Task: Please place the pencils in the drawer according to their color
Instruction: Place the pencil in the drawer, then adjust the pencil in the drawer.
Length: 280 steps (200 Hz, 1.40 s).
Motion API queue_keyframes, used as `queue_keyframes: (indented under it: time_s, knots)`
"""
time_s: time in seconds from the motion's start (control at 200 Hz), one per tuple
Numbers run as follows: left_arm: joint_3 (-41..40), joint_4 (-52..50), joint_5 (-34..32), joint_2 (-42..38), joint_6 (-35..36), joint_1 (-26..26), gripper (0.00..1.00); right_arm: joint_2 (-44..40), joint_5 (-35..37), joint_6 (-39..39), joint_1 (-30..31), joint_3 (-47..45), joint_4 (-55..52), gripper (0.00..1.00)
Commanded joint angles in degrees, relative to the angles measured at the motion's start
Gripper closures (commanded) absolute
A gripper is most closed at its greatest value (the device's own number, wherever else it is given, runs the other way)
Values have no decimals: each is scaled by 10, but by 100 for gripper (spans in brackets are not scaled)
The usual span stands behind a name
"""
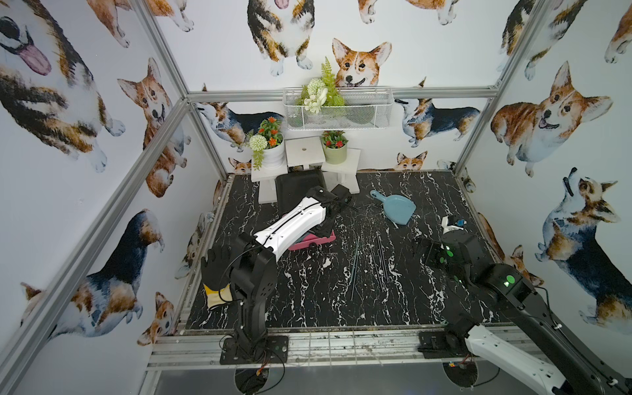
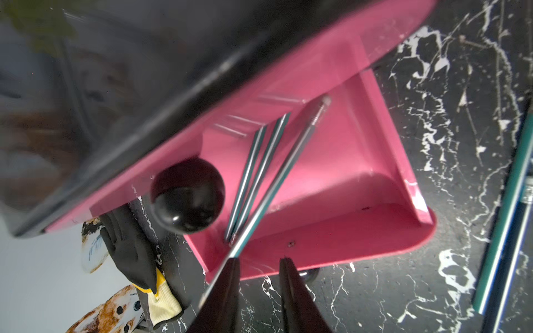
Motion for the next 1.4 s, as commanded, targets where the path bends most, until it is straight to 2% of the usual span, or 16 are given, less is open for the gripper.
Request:
queue_keyframes:
  time_s: [0.0,0.325,0.42,0.5,0.611,0.751,0.936,1.221,1.396]
  knots:
    - [3,-2,-17,-16,-21,-10,70,-1,-9,-15,5,-1,25,0]
    - [-39,2,-11,-127,-87,-18,68,48,43,-36,90,28,24,0]
    - [-83,6,4,-196,-130,-2,68,74,46,-39,109,36,22,1]
    - [-151,21,46,-253,-169,34,68,88,63,-39,129,42,20,2]
    - [-279,82,117,-351,-215,114,70,98,80,-41,141,47,19,4]
    - [-396,175,176,-430,-237,187,74,101,81,-47,143,47,30,7]
    - [-456,270,210,-402,-240,215,78,122,77,-40,149,50,26,8]
    - [-453,327,218,-331,-215,250,85,110,93,-28,158,46,22,8]
    - [-452,335,223,-308,-209,251,86,104,99,-24,158,44,21,8]
